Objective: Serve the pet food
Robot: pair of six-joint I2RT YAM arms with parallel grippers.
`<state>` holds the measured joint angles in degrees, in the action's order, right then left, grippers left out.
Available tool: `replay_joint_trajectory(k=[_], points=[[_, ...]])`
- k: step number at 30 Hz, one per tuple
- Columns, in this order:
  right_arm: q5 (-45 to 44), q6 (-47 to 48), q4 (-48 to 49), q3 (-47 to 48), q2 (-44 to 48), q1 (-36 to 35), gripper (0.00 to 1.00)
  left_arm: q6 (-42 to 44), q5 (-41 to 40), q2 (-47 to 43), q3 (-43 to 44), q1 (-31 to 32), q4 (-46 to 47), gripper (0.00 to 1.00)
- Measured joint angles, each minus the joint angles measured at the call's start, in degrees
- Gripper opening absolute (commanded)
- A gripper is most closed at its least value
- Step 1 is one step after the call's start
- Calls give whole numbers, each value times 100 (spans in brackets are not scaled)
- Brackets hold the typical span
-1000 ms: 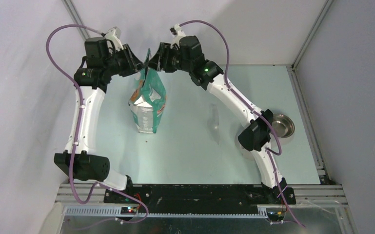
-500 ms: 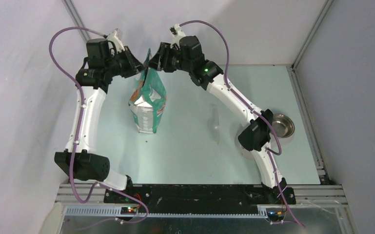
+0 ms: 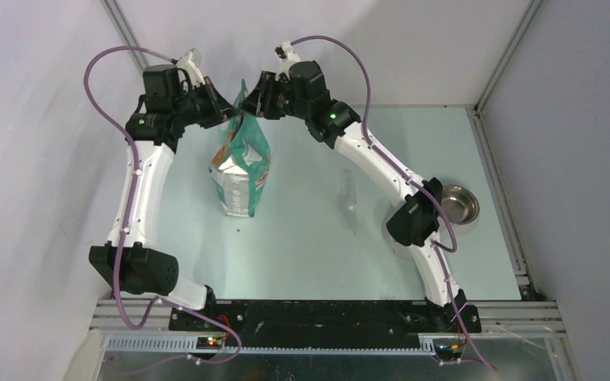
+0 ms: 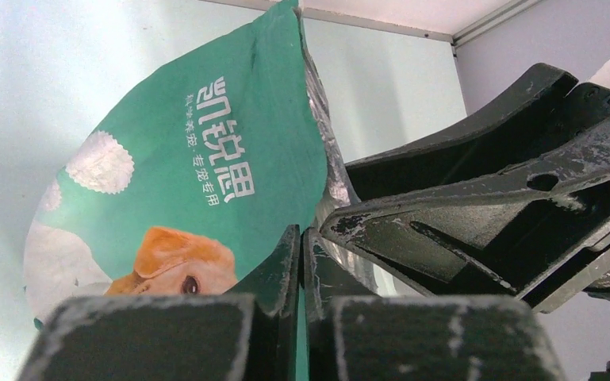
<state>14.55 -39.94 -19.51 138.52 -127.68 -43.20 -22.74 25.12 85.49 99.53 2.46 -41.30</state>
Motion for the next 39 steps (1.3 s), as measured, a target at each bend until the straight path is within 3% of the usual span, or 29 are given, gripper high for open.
replay_joint_trajectory(k=[3, 6, 8, 18, 26, 28, 29, 31, 39], points=[[-20, -17, 17, -4, -15, -13, 26, -24, 15, 0, -42, 4, 17, 0], [-74, -2, 33, -4, -28, -20, 5, -22, 13, 0, -42, 4, 28, 0], [-127, 35, 26, -4, -31, -24, 0, -20, -13, 0, -42, 9, 26, 0], [-459, 658, -197, 37, -31, -35, 0, 398, -1147, -4, 186, 44, -313, 0], [-822, 1746, -549, 170, -13, -120, 0, 656, -1888, -20, 387, 57, -461, 0], [-901, 2135, -566, 170, 15, -168, 0, 669, -1814, -20, 509, 52, -518, 26], [-927, 2280, -568, 170, 33, -190, 0, 675, -1709, -20, 564, 50, -531, 49], [-1010, 2568, -564, 188, 79, -232, 0, 645, -1482, -20, 723, 44, -511, 68], [-1185, 3032, -614, 267, 151, -249, 0, 470, -1364, 101, 1263, 455, -612, 77]])
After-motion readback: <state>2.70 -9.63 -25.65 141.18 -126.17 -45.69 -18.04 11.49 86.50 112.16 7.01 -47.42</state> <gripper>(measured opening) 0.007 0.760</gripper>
